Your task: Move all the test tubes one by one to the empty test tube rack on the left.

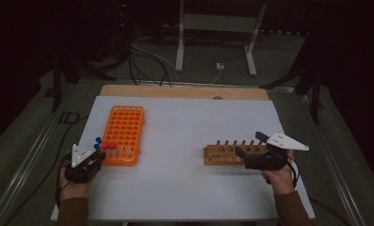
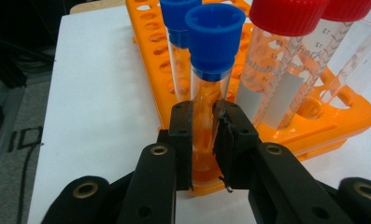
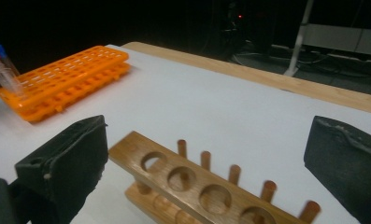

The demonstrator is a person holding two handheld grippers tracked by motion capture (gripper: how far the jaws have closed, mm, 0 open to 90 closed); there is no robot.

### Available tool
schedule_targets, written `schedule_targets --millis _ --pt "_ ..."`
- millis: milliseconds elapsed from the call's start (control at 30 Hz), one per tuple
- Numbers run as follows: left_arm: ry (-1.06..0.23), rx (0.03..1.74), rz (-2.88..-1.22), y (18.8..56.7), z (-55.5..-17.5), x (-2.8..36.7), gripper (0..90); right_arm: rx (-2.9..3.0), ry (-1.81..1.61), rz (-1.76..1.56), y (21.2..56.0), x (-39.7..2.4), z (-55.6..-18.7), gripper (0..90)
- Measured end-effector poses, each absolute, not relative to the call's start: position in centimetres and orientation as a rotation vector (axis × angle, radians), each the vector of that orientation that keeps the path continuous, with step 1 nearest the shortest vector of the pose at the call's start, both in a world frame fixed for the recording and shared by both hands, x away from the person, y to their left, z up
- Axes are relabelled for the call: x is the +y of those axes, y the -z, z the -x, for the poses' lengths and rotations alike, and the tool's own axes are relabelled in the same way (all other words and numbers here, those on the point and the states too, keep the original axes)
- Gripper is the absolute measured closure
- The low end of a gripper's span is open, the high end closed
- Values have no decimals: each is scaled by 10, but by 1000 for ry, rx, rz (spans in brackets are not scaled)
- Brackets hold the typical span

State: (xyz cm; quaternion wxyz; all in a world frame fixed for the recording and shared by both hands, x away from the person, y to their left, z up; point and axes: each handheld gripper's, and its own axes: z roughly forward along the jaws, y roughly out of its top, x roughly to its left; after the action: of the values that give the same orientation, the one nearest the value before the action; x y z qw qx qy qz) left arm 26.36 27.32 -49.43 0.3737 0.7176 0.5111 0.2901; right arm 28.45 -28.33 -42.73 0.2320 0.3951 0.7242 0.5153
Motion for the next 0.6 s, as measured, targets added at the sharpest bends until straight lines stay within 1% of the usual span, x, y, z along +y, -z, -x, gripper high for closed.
schedule_targets --millis 33,67,233,367,500,600 --pt "-746 1320 -1830 494 -263 274 757 1986 -1412 -1090 428 -285 -284 1" --pt "-746 1331 -1817 493 -262 275 703 1982 -1410 -1094 430 -287 -284 1" --pt "-746 1327 -1700 482 -251 282 520 1948 -1405 -1104 436 -298 -282 1" --pt "-753 1288 -1594 470 -244 283 370 1928 -1404 -1108 441 -305 -279 1" --pt "-761 1254 -1543 462 -241 278 267 1918 -1374 -1088 446 -308 -276 1" --pt "-762 1233 -1529 459 -240 273 226 1906 -1382 -1079 449 -312 -274 1"
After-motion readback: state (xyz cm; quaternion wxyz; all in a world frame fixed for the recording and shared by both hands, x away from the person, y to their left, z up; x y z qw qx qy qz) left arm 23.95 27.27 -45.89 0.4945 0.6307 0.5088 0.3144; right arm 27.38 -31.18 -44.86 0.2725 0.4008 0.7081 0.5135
